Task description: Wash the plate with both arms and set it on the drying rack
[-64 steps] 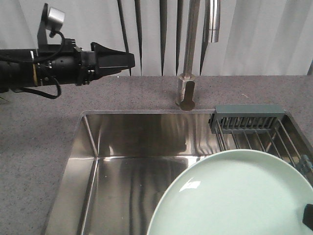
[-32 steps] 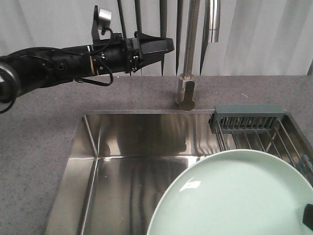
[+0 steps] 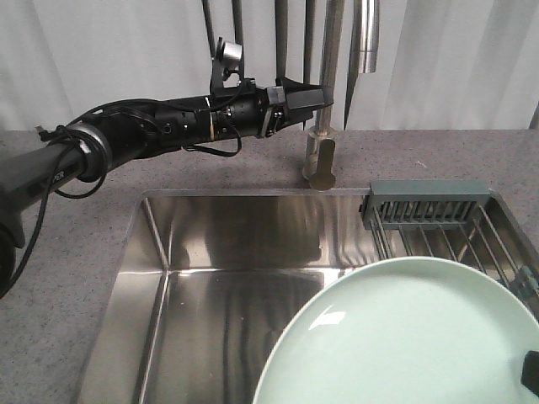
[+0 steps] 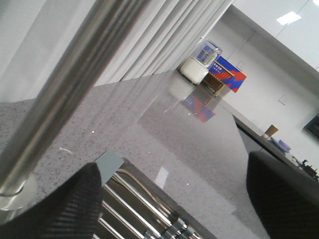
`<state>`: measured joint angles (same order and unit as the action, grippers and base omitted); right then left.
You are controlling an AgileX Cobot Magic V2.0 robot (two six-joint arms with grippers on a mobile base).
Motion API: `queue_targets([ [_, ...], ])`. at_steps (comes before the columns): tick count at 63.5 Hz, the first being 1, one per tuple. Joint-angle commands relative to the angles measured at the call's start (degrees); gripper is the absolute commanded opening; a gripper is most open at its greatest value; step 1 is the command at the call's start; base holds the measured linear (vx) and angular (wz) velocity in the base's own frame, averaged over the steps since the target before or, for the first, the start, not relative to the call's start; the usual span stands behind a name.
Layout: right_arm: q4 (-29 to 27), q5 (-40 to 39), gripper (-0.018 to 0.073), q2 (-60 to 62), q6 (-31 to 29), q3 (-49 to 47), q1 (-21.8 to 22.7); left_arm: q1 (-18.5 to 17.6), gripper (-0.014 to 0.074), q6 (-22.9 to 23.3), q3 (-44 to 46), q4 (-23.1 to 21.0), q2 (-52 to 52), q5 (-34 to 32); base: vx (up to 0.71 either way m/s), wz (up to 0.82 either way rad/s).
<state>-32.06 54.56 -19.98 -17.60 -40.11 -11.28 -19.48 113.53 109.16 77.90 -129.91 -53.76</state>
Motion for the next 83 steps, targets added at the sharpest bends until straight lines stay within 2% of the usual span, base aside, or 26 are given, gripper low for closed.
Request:
queue_targets([
  [1,-1.6,-3.8,-0.0001,-0.6,-0.2,-1.3,0.2,-0.9,0.0551,0.2,2.0,-3.7,2.9,0.9,0.00,0.00],
  [34,-1.6,-3.9,-0.0001,-0.6,-0.2,-1.3,0.2,-2.2,0.0551,0.1,2.0,-5.0,0.0,1.5,0.00,0.00],
  [60,-1.6,-3.9,-0.0001,-0.6,-0.2,-1.3,0.2,-4.4,0.0551,0.5,2.0,-4.7,0.0,-1.8,0.00,0.00],
  [66,-1.6,-3.9,-0.0001,-0.6,-0.2,-1.3,0.2,-4.7,0.0551,0.8,2.0,-2.9,0.0,-3.0,0.00,0.00],
  [83,-1.6,-3.8,-0.0001,-0.6,-0.2,-1.3,0.2,-4.9,0.0551,6.3,2.0,5.6,0.0,-8.7,0.00,0.00],
])
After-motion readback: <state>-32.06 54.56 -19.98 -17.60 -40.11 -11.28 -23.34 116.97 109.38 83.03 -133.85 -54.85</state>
